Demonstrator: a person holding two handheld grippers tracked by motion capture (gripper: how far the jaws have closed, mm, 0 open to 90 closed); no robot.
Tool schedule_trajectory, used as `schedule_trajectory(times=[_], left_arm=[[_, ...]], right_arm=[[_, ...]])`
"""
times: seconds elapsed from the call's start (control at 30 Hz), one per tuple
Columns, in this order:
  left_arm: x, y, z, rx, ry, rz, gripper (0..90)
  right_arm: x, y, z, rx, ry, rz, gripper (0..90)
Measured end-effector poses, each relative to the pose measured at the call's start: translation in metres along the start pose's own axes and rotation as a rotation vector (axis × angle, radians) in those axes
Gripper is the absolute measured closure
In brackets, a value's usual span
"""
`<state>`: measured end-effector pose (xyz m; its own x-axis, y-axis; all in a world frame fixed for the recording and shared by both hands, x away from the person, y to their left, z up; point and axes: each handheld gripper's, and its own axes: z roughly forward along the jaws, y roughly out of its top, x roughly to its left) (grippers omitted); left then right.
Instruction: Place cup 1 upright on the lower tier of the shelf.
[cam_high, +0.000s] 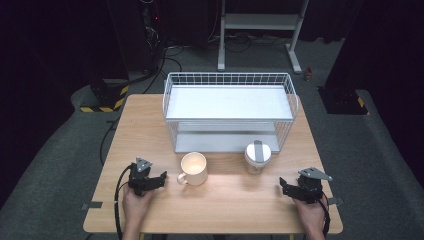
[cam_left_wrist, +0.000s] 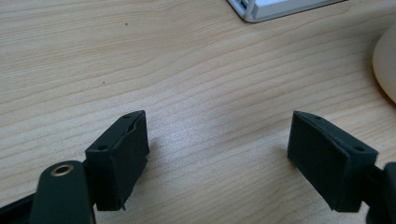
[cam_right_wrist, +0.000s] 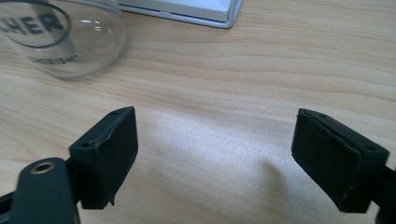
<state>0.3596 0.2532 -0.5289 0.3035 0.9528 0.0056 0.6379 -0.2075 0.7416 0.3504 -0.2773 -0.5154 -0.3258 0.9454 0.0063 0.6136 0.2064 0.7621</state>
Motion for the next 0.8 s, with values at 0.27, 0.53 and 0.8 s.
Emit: schedule_trajectory(times=[0.27,0.53,0.8], left_arm=[[0.000,0.000,0.000,0.001,0.000,-0.002,20.6],[0.000,0.000,0.000,-0.001,0.001,-0.003,20.5],[0.001,0.000,0.000,-0.002,0.003,-0.002,20.6]], right_arm=[[0.016,0.002,-0.012,-0.065,0.037,-0.015,17.2],[0.029,0.001,-0.008,-0.058,0.066,-0.060,15.4],[0.042,0.005,-0.008,-0.082,0.067,-0.094,14.1]])
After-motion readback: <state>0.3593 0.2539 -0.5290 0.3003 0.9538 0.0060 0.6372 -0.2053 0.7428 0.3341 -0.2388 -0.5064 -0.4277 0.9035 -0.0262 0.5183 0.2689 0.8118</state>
